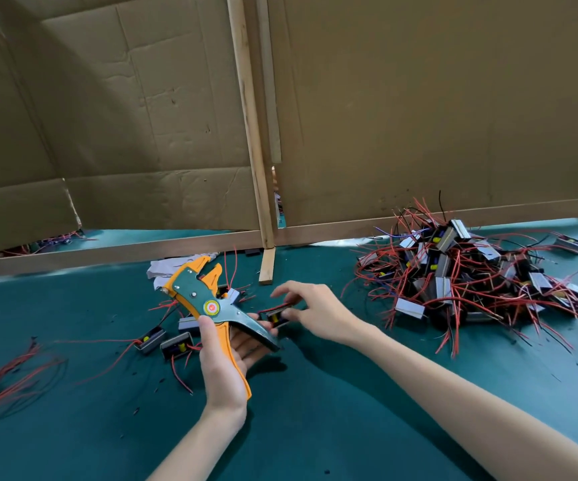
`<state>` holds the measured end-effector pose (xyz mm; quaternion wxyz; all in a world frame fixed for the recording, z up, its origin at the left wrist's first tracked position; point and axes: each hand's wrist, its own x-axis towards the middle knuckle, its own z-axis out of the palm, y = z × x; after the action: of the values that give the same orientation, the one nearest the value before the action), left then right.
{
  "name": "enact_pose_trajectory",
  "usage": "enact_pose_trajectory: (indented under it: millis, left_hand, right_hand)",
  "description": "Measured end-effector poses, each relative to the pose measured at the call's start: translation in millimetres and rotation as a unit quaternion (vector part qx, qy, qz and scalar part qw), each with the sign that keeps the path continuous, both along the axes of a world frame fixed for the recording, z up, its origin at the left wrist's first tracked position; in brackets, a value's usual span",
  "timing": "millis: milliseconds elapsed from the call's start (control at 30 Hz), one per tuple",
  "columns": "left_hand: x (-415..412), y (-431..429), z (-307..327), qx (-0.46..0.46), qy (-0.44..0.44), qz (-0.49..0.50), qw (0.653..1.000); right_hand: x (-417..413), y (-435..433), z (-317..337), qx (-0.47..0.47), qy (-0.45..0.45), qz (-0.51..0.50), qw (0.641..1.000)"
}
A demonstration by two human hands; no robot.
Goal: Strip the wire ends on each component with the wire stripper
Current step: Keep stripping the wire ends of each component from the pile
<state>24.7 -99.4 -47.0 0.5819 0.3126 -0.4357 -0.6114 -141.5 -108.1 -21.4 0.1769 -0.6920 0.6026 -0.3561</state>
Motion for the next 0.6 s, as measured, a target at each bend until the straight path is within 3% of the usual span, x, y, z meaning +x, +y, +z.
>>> enact_pose_trajectory:
  millis: [167, 400, 500, 600]
  left_hand:
    - [0, 1, 0, -0.004, 0.005, 0.009, 1.000]
    - [1, 1, -2, 0.005, 0.010, 0.019, 1.000]
    - [1, 1, -2, 0.003, 0.004, 0.022, 1.000]
    - [1, 1, -2, 0.002, -0.001, 0.024, 1.000]
  right_hand:
    - [22, -9, 9, -0.061, -0.040, 0.015, 0.997]
    - [-21, 13, 31, -0.082, 0.045, -0.080, 0.992]
    - [-43, 21, 41, -0.024, 0.068, -0.089, 0.993]
    - [-63, 32, 46, 0.144, 0.127, -0.021, 0.981]
